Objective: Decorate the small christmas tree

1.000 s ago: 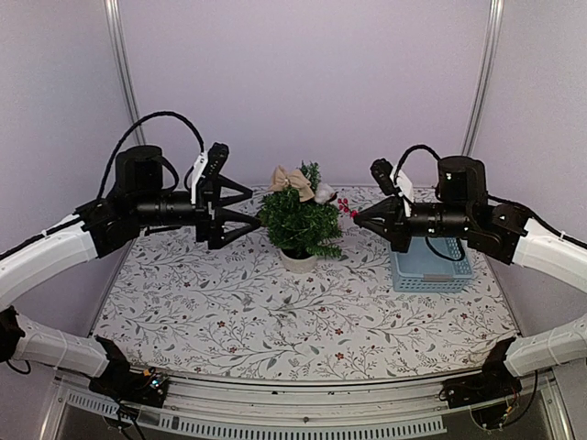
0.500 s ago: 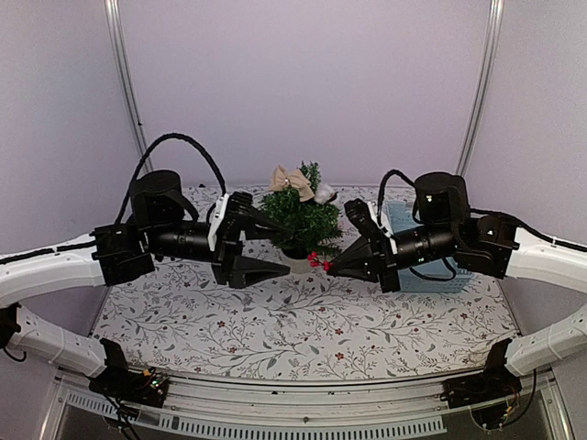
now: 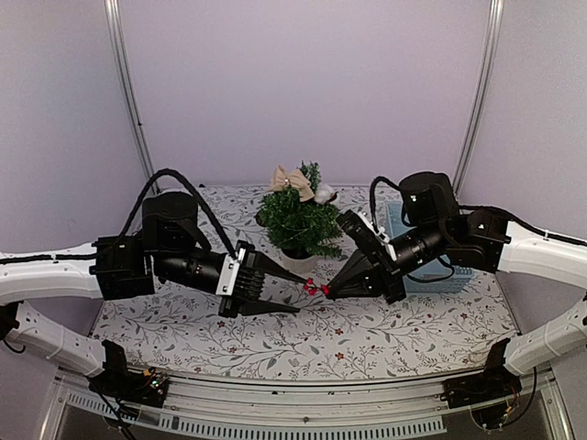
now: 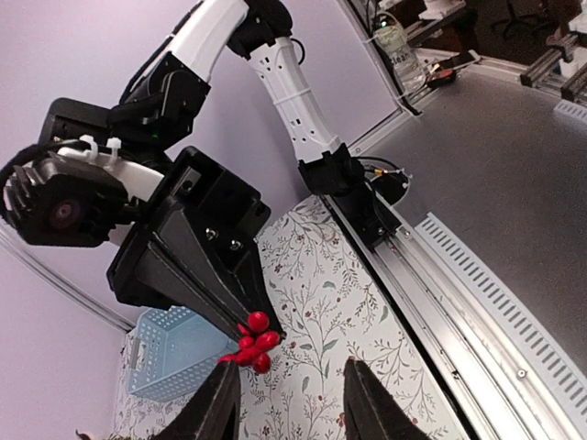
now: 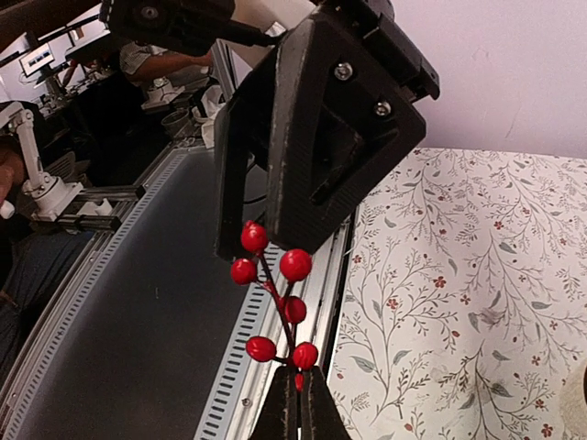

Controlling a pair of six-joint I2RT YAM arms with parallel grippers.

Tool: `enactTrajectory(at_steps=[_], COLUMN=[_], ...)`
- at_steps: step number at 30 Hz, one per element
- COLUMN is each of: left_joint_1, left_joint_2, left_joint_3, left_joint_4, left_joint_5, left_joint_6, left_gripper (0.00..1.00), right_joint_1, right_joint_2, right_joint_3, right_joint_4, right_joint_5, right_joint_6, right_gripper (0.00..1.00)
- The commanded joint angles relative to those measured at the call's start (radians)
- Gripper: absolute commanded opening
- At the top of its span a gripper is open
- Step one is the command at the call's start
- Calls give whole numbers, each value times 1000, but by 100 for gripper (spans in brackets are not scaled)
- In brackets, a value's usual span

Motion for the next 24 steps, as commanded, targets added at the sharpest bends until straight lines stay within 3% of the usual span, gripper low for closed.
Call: enactTrajectory(at_steps=[1, 16, 24], left_joint_1=[-26, -52, -96], left_joint_2=[4, 1, 25], left_joint_3=[38, 47, 90], left_joint_4=[-84, -147, -191], left_joint_5=[-44, -73, -74], left_joint_6=[124, 196, 214], left_gripper=[39, 39, 32], right_joint_1=[23, 63, 64], right_joint_2=[26, 82, 93], right_joint_3=[51, 63, 64], right_joint_4=[-78, -140, -137], right_joint_5=[-76, -76, -91], right_joint_6=[7, -21, -14], right_gripper=[0, 0, 0])
